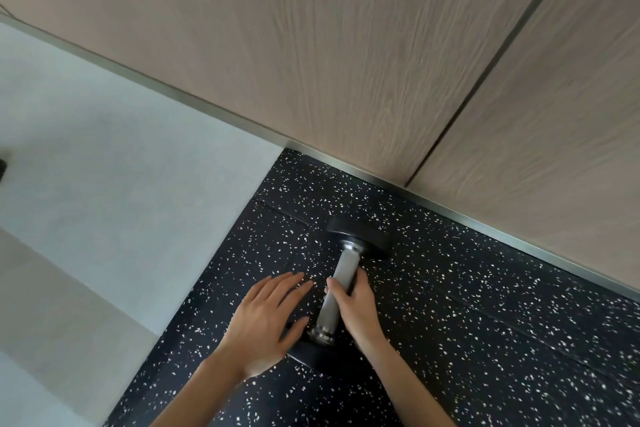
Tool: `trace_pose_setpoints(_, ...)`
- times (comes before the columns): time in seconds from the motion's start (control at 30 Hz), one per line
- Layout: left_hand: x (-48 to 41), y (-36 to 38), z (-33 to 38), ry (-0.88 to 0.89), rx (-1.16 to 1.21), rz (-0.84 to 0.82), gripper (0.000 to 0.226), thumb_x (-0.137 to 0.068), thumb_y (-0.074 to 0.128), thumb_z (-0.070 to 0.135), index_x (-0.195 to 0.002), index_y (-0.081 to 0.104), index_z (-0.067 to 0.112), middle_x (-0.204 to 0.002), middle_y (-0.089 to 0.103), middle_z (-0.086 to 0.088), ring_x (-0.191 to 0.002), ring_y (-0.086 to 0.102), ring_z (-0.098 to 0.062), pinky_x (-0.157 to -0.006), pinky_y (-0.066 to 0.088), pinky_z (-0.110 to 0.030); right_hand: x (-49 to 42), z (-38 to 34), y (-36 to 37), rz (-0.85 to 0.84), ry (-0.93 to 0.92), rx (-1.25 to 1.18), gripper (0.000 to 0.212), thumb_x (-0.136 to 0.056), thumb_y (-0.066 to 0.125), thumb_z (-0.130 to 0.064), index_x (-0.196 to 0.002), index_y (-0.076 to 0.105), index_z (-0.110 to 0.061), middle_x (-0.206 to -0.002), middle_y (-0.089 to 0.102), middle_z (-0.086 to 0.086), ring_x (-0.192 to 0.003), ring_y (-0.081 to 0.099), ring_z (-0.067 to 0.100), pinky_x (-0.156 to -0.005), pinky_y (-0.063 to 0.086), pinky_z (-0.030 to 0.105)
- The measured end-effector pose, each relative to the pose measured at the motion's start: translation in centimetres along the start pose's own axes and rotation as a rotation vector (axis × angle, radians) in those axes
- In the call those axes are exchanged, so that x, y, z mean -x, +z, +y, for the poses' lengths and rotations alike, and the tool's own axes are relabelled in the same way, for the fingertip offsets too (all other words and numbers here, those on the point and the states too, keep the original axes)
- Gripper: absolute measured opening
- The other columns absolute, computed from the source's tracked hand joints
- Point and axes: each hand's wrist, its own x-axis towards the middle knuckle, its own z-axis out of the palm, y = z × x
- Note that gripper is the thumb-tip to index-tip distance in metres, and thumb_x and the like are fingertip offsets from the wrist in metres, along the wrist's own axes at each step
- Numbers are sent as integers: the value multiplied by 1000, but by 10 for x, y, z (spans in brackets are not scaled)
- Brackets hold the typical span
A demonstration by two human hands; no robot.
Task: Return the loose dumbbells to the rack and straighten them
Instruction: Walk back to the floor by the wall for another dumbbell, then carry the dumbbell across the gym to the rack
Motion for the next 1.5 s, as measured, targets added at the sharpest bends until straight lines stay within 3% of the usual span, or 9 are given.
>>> trace_pose_setpoints(0.13, 7, -8, 4, -37, 46, 0, 49, -91, 41, 45, -131, 55, 21, -133, 55, 4, -123, 52, -15, -102, 43, -42, -2, -5, 12, 12, -8, -22, 38, -89, 60, -14, -122, 42, -11, -96, 62, 2, -82, 64, 9, -68, 50, 15)
trace_pose_setpoints(0.27, 28, -34, 10, -68, 72, 15, 48, -92, 41, 44, -132, 53, 21, -134, 54, 4, -122, 51, -13, -104, 39, -42, 19, -20, -3, 13, -109, 235, 33, -92, 55, -15, -119, 45, 2, -89, 62, 9, -75, 63, 21, -72, 54, 36)
trace_pose_setpoints(0.43, 69, -107, 37, -117, 57, 17, 52, -97, 28, 48, -131, 53, 18, -134, 55, 0, -121, 52, -16, -104, 31, -48, 86, -82, -57, -136, -312, 665, 37, -90, 60, -19, -120, 50, 0, -92, 58, 4, -79, 57, 14, -70, 40, 16)
trace_pose_setpoints(0.63, 117, -238, 106, -129, 84, 64, 49, -95, 36, 44, -129, 55, 16, -133, 56, -3, -123, 51, -20, -106, 36, -47, 203, -221, -115, -384, -408, 1013, 36, -92, 55, -33, -123, 48, -16, -103, 61, -3, -85, 62, 8, -72, 49, 20)
trace_pose_setpoints(0.83, 175, -388, 174, -188, 90, 70, 51, -97, 32, 46, -132, 53, 15, -137, 51, -5, -128, 47, -23, -108, 32, -43, 339, -361, -147, -481, -363, 952, 32, -91, 58, -33, -118, 51, -19, -98, 62, -7, -82, 60, 4, -74, 48, 21)
trace_pose_setpoints(0.97, 204, -497, 214, -232, 38, 27, 56, -96, 29, 49, -136, 49, 15, -140, 49, -8, -127, 48, -26, -103, 41, -48, 426, -450, -161, -487, -308, 889, 25, -91, 58, -32, -112, 54, -20, -88, 62, -8, -75, 60, 3, -68, 46, 20)
trace_pose_setpoints(1.13, 235, -602, 269, -343, 34, 72, 60, -96, 24, 53, -139, 44, 16, -143, 46, -8, -131, 42, -26, -107, 33, -49, 513, -534, -181, -479, -361, 904, 21, -90, 58, -34, -105, 54, -19, -77, 60, -5, -65, 57, 5, -59, 43, 23)
trace_pose_setpoints(1.27, 250, -639, 306, -402, -35, 97, 61, -95, 26, 53, -137, 48, 14, -142, 47, -11, -130, 44, -30, -108, 32, -53, 548, -568, -188, -498, -455, 902, 23, -89, 60, -34, -102, 54, -17, -78, 60, -7, -61, 55, 4, -57, 41, 20)
trace_pose_setpoints(1.5, 279, -632, 376, -721, -1, 141, 60, -87, 38, 48, -138, 48, 16, -142, 47, -10, -131, 43, -30, -108, 32, -55, 574, -579, -190, -748, -526, 989, 21, -89, 61, -32, -94, 54, -13, -62, 51, -8, -52, 50, -1, -49, 34, 16)
